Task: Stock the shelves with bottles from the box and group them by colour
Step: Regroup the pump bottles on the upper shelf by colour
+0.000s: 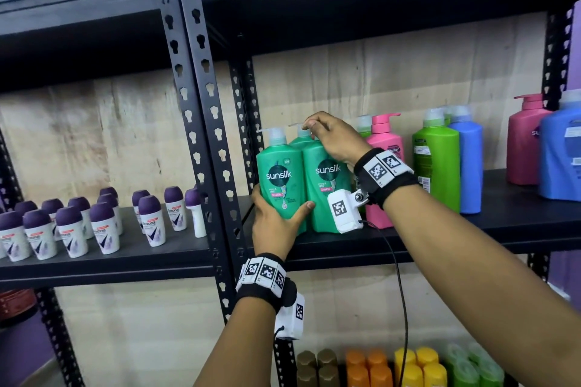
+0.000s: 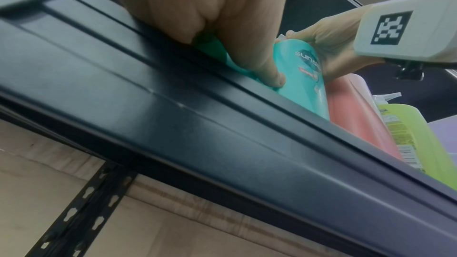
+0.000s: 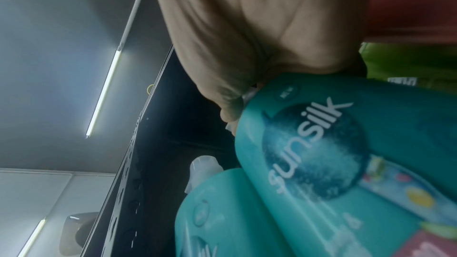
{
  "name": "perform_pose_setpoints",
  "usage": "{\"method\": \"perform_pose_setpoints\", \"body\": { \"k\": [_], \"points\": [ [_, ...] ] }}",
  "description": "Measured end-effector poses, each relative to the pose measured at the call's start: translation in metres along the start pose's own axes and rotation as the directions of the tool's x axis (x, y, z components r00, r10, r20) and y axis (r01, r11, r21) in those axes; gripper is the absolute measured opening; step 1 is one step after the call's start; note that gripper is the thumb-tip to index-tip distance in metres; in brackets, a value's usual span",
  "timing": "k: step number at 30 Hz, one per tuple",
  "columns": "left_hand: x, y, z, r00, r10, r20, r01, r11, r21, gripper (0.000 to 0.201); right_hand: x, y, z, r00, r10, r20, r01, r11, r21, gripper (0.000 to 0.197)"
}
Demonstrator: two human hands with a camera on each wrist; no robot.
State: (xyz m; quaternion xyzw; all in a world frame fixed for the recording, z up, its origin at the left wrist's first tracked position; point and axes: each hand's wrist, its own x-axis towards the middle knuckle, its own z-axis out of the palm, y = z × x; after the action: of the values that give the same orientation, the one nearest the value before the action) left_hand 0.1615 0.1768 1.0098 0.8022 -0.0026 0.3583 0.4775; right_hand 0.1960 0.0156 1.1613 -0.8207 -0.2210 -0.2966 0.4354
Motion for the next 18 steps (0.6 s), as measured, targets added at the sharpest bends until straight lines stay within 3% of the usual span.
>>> {"method": "perform_pose_setpoints", "body": {
  "k": [2, 6, 10, 14, 18],
  "points": [
    [0.000, 0.001, -0.001, 1.000, 0.002, 0.000, -0.002, 1.000, -0.003, 0.113, -0.003, 0.000, -0.001, 0.999, 0.033, -0.005, -0.033, 0.999, -0.021, 0.029],
    [-0.001, 0.002, -0.002, 1.000, 0.002, -0.001, -0.002, 1.000, -0.015, 0.113, -0.025, 0.012, 0.004, 0.994, 0.105, -0.034, -0.106, 0.994, -0.041, 0.075],
    [0.000, 0.002, -0.004, 1.000, 0.001, -0.001, -0.001, 0.999, -0.049, 0.110, -0.061, 0.041, 0.022, 0.986, 0.163, -0.021, -0.163, 0.986, 0.029, 0.105],
    [0.001, 0.004, -0.003, 0.999, -0.017, -0.044, 0.013, 0.997, -0.075, 0.108, -0.065, 0.053, 0.032, 0.986, 0.163, -0.044, -0.161, 0.986, 0.049, 0.118],
    [-0.001, 0.003, -0.001, 0.994, 0.007, -0.111, -0.017, 0.996, -0.088, 0.105, -0.047, 0.052, 0.047, 0.961, 0.272, -0.045, -0.273, 0.962, -0.016, 0.126]
  ]
}}
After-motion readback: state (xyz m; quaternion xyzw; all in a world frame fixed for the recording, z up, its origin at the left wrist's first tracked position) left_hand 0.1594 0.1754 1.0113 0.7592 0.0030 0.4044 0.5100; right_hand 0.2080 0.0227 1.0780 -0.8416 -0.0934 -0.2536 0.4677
